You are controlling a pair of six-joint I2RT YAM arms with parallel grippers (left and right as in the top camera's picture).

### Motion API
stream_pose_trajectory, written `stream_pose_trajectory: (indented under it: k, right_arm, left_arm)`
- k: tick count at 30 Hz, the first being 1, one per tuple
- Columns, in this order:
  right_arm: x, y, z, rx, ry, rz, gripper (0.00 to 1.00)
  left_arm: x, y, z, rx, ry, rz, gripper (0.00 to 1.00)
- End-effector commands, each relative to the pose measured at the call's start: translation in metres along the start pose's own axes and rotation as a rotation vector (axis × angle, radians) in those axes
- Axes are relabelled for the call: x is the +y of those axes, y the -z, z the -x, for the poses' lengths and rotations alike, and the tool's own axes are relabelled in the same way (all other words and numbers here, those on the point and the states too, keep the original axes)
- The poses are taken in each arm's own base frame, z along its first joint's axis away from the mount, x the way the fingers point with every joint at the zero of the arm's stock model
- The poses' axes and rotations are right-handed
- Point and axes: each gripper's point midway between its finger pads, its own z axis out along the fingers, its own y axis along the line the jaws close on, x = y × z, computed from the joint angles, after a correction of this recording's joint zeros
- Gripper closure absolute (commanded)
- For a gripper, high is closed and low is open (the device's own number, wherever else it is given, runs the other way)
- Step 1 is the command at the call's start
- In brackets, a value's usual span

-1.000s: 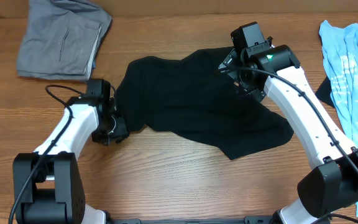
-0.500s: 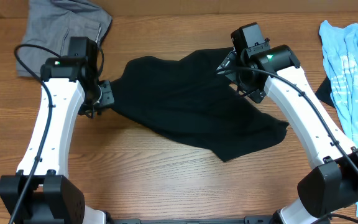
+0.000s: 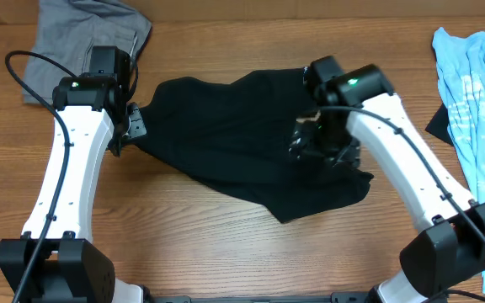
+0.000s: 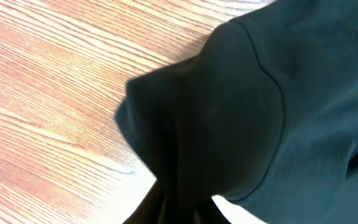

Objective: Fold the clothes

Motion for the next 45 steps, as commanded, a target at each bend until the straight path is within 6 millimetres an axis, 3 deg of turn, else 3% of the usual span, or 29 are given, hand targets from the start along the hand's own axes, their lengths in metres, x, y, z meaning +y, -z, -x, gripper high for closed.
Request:
stream_pose_trajectory:
  k: [1, 6, 12, 18, 21, 23, 32, 37, 38, 41, 42, 45]
  right_arm:
    - [0.02, -0.004, -0.02, 0.019, 0.129, -0.006, 0.13]
    - [0.046, -0.038, -0.055, 0.043, 0.28, -0.046, 0.12]
    - [0.04, -0.079, -0.066, 0.071, 0.282, -0.093, 0.18]
    - [0.032, -0.109, -0.074, 0.107, 0.278, -0.09, 0.18]
    - [0.038, -0.12, -0.073, 0.098, 0.281, -0.049, 0.2]
    - [0.042, -0.132, -0.078, 0.111, 0.28, -0.005, 0.23]
    - [0.034, -0.16, -0.082, 0.098, 0.263, 0.011, 0.3]
    - [0.036, -0.163, -0.075, 0.06, 0.227, 0.011, 0.49]
    - [0.028, -0.164, -0.066, 0.014, 0.155, -0.04, 0.64]
    - [0.017, -0.162, -0.054, -0.048, 0.074, -0.099, 0.83]
    - [0.016, -0.161, -0.05, -0.06, 0.053, -0.103, 0.95]
    - [0.009, -0.15, -0.034, -0.087, -0.005, -0.117, 0.96]
  left_arm:
    - [0.007, 0.007, 0.007, -0.04, 0.031, 0.025, 0.85]
    - [0.008, 0.007, 0.003, -0.024, 0.025, 0.032, 0.83]
    - [0.008, 0.007, 0.003, -0.021, 0.024, 0.031, 0.85]
    - [0.0, 0.006, -0.001, 0.0, 0.023, -0.016, 0.63]
    - [0.0, 0.005, -0.003, 0.005, 0.022, -0.014, 0.46]
    - [0.001, 0.004, -0.006, 0.018, 0.013, -0.008, 0.41]
    - [0.002, 0.003, -0.009, 0.029, 0.008, -0.003, 0.39]
    - [0.002, 0.003, -0.009, 0.028, 0.008, -0.004, 0.39]
    - [0.002, 0.003, -0.009, 0.029, 0.008, -0.004, 0.39]
    - [0.001, 0.003, -0.009, 0.031, 0.008, -0.008, 0.39]
    - [0.0, 0.003, -0.01, 0.034, 0.008, -0.016, 0.39]
    - [-0.004, 0.003, -0.011, 0.043, 0.008, -0.039, 0.39]
